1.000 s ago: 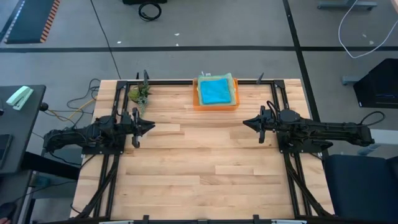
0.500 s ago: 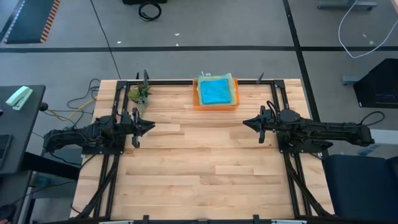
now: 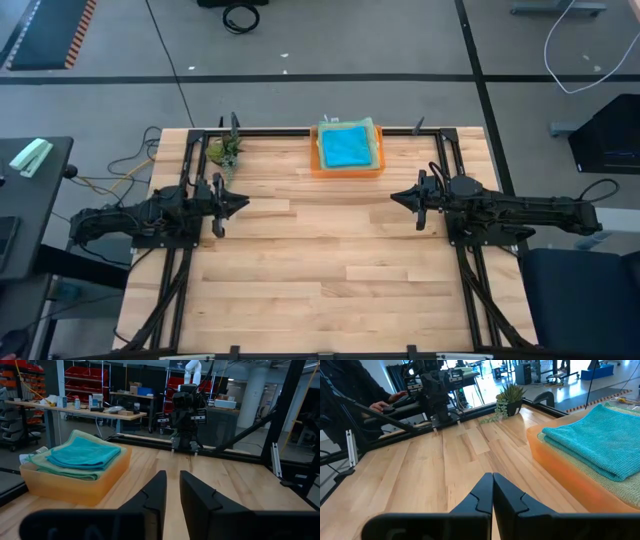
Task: Fold microfiber towels
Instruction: Return to Home Position
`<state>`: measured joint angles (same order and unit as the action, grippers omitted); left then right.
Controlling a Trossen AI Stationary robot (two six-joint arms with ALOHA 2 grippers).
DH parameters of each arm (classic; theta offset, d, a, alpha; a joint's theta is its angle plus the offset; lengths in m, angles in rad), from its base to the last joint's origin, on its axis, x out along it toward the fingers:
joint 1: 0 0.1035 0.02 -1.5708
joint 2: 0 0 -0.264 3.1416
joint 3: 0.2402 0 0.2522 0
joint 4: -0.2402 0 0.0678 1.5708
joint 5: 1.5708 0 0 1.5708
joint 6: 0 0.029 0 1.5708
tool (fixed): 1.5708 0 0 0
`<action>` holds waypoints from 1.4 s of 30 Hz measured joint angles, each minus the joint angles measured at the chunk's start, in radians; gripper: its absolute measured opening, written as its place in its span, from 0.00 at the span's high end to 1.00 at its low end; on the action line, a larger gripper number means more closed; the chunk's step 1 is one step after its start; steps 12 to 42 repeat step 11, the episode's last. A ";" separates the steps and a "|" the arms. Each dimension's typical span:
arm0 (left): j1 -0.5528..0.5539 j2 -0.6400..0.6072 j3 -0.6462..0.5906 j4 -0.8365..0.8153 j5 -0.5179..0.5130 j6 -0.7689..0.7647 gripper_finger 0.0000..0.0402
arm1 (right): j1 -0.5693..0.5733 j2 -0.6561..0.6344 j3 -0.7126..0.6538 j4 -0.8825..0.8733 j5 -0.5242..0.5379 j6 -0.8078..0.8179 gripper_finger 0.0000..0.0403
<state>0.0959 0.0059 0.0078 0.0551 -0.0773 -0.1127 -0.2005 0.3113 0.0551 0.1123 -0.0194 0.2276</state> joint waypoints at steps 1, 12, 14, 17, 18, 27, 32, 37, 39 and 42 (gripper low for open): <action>0.000 0.000 0.000 0.000 0.000 0.000 0.85 | 0.000 0.000 0.000 0.000 0.000 0.000 0.97; 0.000 0.000 0.000 0.000 0.000 0.000 0.84 | 0.000 0.000 0.000 0.000 0.000 0.000 0.97; 0.000 0.000 0.000 0.000 0.000 0.000 0.84 | 0.000 0.000 0.000 0.000 0.000 0.000 0.97; 0.000 0.000 0.000 0.000 0.000 0.000 0.84 | 0.000 0.000 0.000 0.000 0.000 0.000 0.97; 0.000 0.000 0.000 0.000 0.000 0.000 0.84 | 0.000 0.000 0.000 0.000 0.000 0.000 0.97; 0.000 0.000 0.000 0.000 0.000 0.000 0.84 | 0.000 0.000 0.000 0.000 0.000 0.000 0.97; 0.000 0.000 0.000 0.000 0.000 0.000 0.84 | 0.000 0.000 0.000 0.000 0.000 0.000 0.97; 0.000 0.000 0.000 0.000 0.000 0.000 0.84 | 0.000 0.000 0.000 0.000 0.000 0.000 0.97; 0.000 0.000 0.000 0.000 0.000 0.000 0.84 | 0.000 0.000 0.000 0.000 0.000 0.000 0.97; 0.000 0.000 0.000 0.000 0.000 0.000 0.84 | 0.000 0.000 0.000 0.000 0.000 0.000 0.97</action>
